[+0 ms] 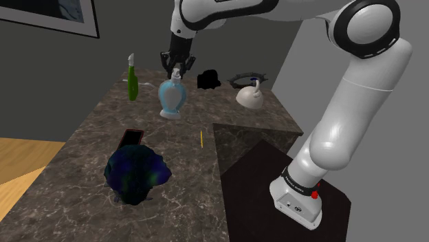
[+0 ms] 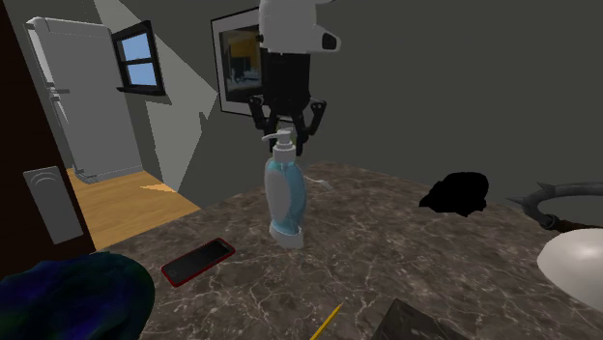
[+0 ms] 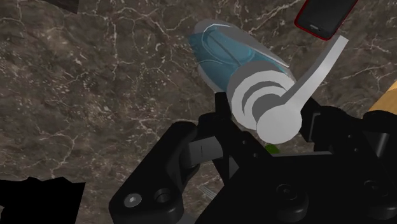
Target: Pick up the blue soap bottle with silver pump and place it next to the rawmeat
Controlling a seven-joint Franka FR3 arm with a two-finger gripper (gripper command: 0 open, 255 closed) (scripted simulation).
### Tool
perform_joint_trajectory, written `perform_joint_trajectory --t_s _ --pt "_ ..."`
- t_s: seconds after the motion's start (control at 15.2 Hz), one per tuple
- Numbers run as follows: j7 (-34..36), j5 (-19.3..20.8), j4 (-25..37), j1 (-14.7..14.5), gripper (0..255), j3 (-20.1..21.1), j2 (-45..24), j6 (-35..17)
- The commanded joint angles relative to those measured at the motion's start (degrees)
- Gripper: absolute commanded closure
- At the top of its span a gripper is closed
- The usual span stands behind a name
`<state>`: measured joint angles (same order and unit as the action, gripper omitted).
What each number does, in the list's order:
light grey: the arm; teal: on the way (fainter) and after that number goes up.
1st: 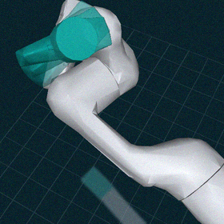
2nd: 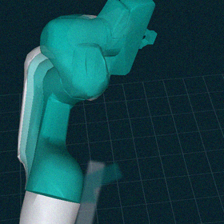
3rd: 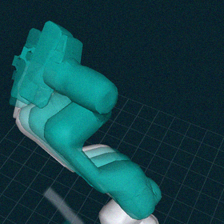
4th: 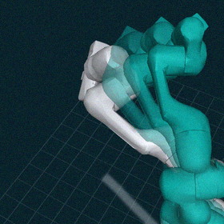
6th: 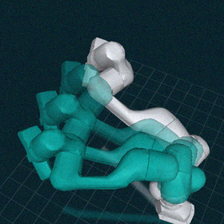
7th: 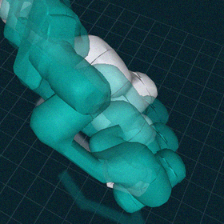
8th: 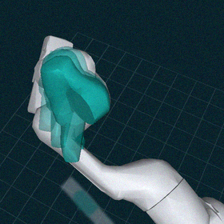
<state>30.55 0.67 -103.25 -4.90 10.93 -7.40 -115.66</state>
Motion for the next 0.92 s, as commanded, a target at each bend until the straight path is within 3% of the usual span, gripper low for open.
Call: perform_joint_trajectory --t_s 0.0,0.86 --pt "0.0 0.0 1.6 0.0 255 0.0 0.2 1.7" --pt "0.1 -0.1 11.1 -0.1 255 0.1 0.5 11.6"
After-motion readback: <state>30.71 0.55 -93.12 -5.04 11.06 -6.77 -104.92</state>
